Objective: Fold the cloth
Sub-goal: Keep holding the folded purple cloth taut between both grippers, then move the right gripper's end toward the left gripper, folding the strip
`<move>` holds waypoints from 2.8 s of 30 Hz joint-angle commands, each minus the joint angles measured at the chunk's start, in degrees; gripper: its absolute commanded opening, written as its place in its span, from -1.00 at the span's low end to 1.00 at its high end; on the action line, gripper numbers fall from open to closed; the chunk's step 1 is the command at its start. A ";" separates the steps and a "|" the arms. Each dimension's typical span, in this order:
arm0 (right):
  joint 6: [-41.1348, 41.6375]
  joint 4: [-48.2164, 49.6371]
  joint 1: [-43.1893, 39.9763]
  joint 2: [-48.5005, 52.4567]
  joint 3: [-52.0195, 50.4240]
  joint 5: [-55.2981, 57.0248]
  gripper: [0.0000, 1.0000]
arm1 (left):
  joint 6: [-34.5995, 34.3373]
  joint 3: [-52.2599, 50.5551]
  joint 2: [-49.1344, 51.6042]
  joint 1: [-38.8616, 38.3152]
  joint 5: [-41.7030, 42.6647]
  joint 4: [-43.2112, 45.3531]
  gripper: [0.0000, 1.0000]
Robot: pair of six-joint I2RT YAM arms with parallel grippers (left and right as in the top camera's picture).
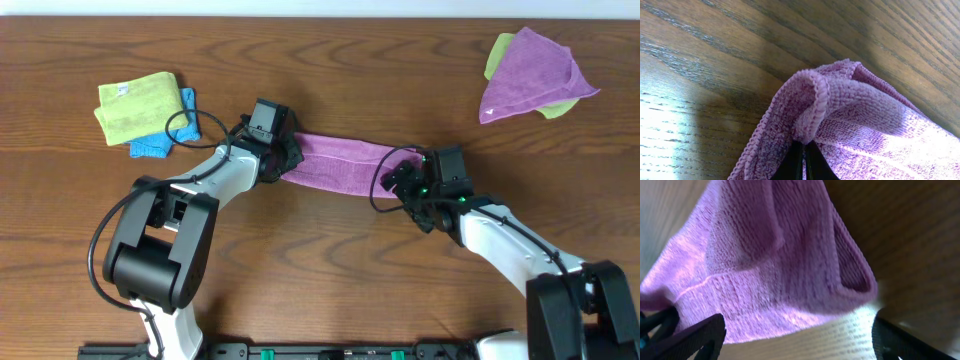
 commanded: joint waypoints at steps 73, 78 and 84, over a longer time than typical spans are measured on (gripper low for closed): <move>-9.84 20.59 13.03 -2.62 -0.15 5.86 -0.97 | 2.97 0.52 1.88 -0.13 2.43 -8.52 -0.88; -9.90 21.09 14.67 -2.56 0.55 6.03 -0.97 | 3.30 0.72 1.81 -0.11 3.78 -7.80 -0.88; -11.21 19.67 15.63 -2.21 2.54 6.88 -0.97 | 5.84 2.14 0.31 -0.11 5.16 -8.79 -0.89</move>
